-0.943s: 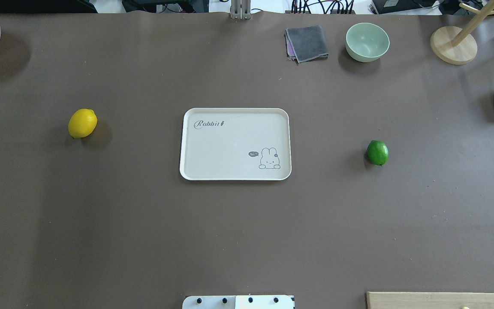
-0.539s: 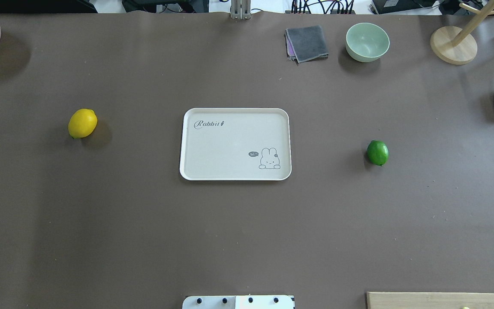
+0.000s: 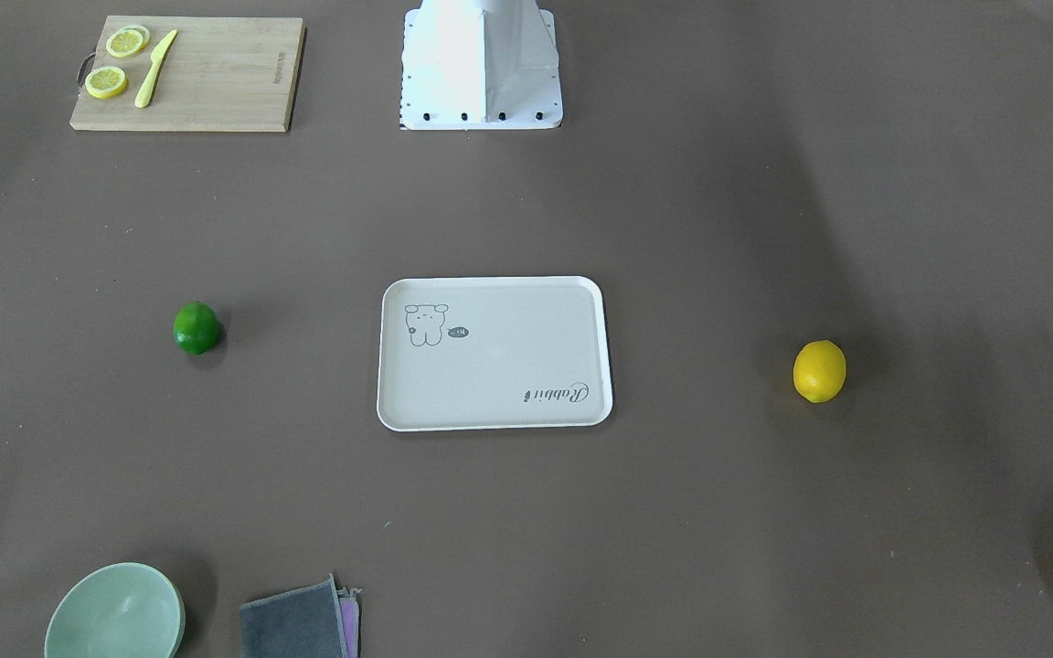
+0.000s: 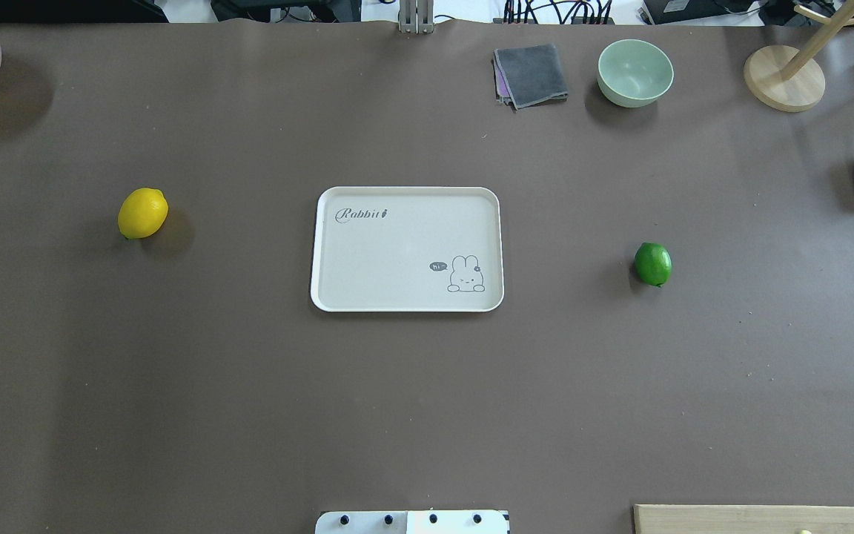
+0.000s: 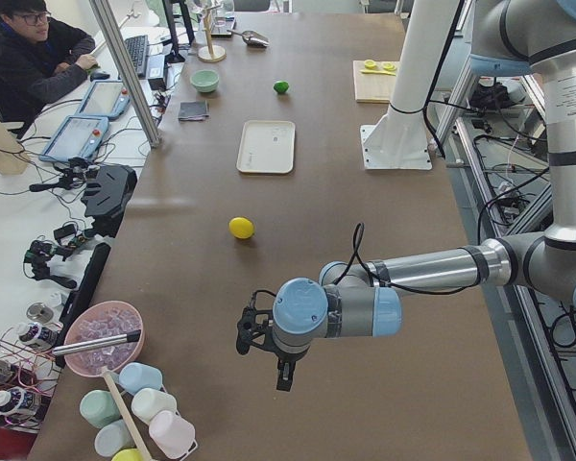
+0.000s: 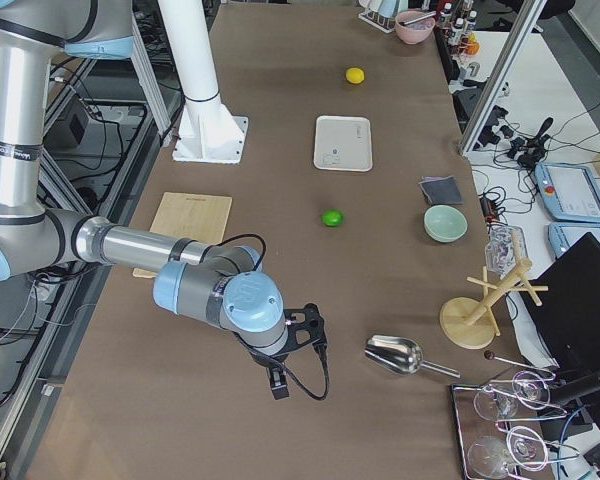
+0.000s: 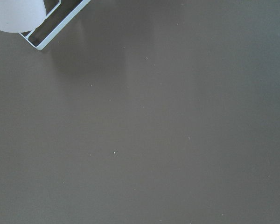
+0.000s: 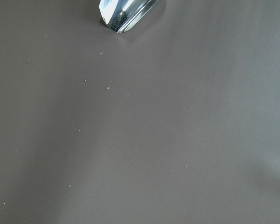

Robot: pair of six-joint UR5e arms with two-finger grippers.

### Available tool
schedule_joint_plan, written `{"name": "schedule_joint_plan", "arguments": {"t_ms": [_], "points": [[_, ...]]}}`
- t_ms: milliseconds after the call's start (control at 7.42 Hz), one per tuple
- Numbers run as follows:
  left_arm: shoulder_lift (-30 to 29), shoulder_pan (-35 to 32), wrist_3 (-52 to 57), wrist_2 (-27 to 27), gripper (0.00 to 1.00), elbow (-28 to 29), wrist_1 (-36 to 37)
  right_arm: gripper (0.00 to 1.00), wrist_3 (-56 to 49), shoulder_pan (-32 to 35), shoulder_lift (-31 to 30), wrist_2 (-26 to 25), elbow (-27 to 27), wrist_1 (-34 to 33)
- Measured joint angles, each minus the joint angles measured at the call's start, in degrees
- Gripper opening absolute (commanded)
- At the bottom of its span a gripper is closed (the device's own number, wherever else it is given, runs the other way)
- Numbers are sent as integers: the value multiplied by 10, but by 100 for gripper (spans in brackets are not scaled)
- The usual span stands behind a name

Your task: Place all lemons on tray

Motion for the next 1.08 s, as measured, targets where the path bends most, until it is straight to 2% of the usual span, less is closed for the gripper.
{"name": "schedule_joint_plan", "arguments": {"t_ms": [404, 1078], "points": [[-34, 27, -27, -24, 99, 2, 0, 100, 87, -34, 15, 2, 20, -2], [-159, 164, -127, -39, 99, 23, -2, 100, 224, -230, 148, 8, 30, -1]]}}
